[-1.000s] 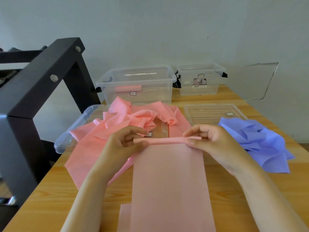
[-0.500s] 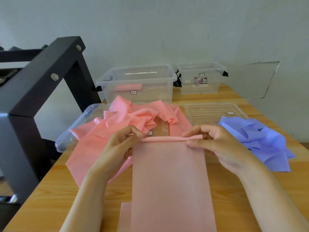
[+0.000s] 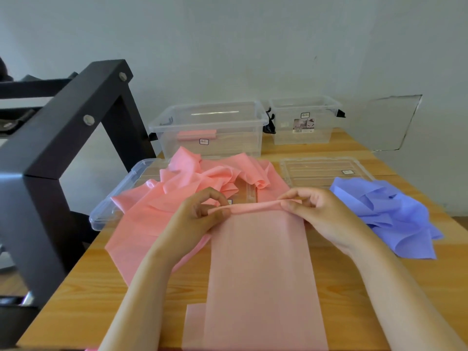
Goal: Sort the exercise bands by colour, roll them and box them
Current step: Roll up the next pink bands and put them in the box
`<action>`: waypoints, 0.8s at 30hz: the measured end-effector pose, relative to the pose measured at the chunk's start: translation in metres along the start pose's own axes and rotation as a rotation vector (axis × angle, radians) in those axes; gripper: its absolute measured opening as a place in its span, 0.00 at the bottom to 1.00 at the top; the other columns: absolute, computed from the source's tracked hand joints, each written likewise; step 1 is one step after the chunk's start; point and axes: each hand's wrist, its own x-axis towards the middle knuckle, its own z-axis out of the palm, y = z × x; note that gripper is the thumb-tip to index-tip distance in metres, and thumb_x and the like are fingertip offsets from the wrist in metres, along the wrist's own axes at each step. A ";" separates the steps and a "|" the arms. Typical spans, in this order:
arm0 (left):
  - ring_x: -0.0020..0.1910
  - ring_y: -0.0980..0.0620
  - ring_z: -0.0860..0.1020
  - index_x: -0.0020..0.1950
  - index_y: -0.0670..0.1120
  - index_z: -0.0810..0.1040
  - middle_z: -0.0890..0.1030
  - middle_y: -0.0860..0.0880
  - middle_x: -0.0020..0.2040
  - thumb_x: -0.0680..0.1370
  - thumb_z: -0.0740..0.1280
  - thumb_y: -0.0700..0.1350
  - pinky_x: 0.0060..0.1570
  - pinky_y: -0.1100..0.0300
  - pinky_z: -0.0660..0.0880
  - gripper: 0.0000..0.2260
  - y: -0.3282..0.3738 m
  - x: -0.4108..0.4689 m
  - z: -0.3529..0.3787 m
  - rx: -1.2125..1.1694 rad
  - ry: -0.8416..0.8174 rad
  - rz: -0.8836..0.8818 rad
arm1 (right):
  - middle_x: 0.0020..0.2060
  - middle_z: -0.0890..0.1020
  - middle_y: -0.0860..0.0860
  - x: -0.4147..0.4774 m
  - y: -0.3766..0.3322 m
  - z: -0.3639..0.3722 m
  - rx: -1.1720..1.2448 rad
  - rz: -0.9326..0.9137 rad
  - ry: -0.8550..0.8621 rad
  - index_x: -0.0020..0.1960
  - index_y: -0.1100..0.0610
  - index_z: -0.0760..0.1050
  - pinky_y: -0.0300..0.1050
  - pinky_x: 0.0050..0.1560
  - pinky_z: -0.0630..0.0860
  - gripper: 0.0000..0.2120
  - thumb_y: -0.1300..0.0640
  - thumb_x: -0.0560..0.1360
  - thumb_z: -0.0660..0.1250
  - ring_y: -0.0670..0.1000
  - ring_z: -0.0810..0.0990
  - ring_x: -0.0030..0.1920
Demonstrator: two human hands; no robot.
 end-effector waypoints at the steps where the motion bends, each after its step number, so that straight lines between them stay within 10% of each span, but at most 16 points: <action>1: 0.23 0.60 0.69 0.49 0.35 0.73 0.74 0.51 0.26 0.79 0.65 0.35 0.24 0.70 0.64 0.02 0.002 0.003 -0.001 0.014 -0.012 -0.008 | 0.41 0.81 0.59 0.002 -0.003 -0.001 0.045 0.003 0.002 0.45 0.44 0.83 0.45 0.48 0.70 0.06 0.52 0.77 0.68 0.54 0.78 0.42; 4: 0.25 0.56 0.68 0.49 0.39 0.74 0.73 0.52 0.27 0.79 0.66 0.37 0.24 0.67 0.64 0.02 0.015 0.020 -0.005 0.049 0.007 -0.010 | 0.36 0.83 0.45 0.013 -0.015 -0.007 0.225 0.031 0.016 0.44 0.50 0.84 0.36 0.41 0.72 0.07 0.59 0.76 0.69 0.44 0.79 0.39; 24: 0.39 0.63 0.78 0.47 0.46 0.83 0.84 0.58 0.39 0.77 0.69 0.35 0.38 0.69 0.73 0.07 0.170 0.139 -0.030 0.039 0.234 0.404 | 0.37 0.82 0.46 0.108 -0.160 -0.089 0.223 -0.369 0.413 0.42 0.50 0.81 0.30 0.38 0.72 0.07 0.62 0.73 0.72 0.38 0.79 0.35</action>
